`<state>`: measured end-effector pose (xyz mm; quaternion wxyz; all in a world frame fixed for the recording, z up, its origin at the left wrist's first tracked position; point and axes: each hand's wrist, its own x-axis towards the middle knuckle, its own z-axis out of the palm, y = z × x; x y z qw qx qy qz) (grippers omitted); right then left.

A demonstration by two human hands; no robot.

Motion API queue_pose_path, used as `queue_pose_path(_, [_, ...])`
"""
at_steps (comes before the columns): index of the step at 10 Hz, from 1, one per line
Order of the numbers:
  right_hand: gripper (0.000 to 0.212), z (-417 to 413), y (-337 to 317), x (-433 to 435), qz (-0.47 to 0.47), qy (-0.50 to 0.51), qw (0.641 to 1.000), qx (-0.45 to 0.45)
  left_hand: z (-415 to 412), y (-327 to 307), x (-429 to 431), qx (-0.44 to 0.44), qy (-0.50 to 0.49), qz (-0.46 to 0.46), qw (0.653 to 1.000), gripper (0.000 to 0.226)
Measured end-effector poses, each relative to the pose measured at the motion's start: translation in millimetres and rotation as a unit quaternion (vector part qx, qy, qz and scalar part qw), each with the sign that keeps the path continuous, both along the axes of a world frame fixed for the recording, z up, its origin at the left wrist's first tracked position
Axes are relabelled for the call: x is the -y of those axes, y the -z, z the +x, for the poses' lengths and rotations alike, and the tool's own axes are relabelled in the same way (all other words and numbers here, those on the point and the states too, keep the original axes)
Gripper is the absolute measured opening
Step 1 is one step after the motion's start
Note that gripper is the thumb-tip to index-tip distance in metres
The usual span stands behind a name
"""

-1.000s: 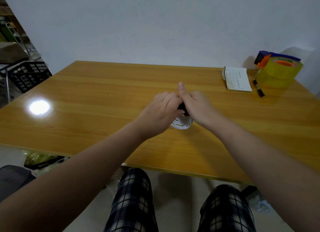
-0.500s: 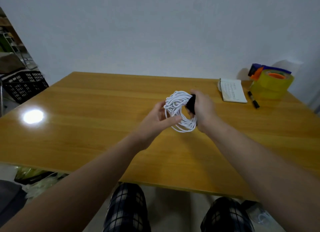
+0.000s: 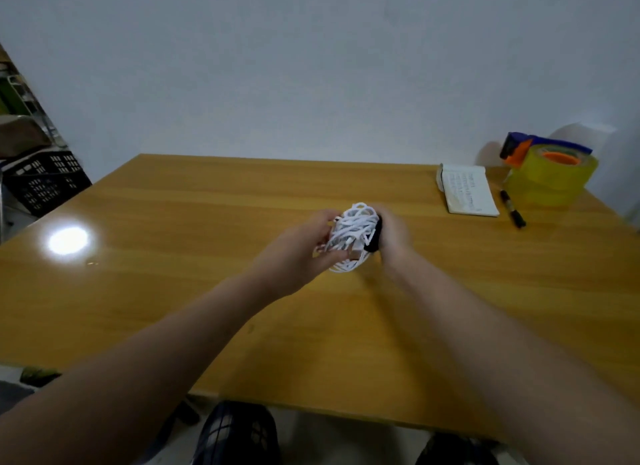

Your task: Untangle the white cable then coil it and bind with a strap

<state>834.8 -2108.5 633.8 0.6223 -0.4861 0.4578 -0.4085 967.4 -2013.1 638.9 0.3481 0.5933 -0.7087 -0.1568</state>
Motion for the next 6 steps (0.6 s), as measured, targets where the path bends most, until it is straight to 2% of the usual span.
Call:
queue_pose_path(1, [0.041, -13, -6, 25, -0.114, -0.073, 0.979, -0.151, 6, -2, 27, 0.101, -0.027, -0.023, 0.994, 0.051])
queue_pose_path(2, [0.039, -20, -9, 55, -0.179, -0.098, 0.960, -0.192, 17, -5, 63, 0.254, -0.046, -0.070, 0.964, 0.046])
queue_pose_path(3, [0.034, -15, -3, 83, -0.243, -0.083, 0.924, -0.285, 33, 2, 109, 0.420, -0.036, -0.150, 0.894, 0.039])
queue_pose_path(4, [0.034, -10, 8, 100, -0.276, -0.102, 0.860, -0.417, 38, 19, 137, 0.490, -0.082, -0.059, 0.866, 0.043])
queue_pose_path(5, [0.035, -6, 25, 109, -0.275, -0.108, 0.845, -0.447, 41, 39, 145, 0.494, -0.112, 0.028, 0.862, 0.037])
queue_pose_path(6, [0.035, -5, 26, 108, -0.277, -0.110, 0.839, -0.456, 44, 39, 142, 0.479, -0.111, 0.022, 0.871, 0.043])
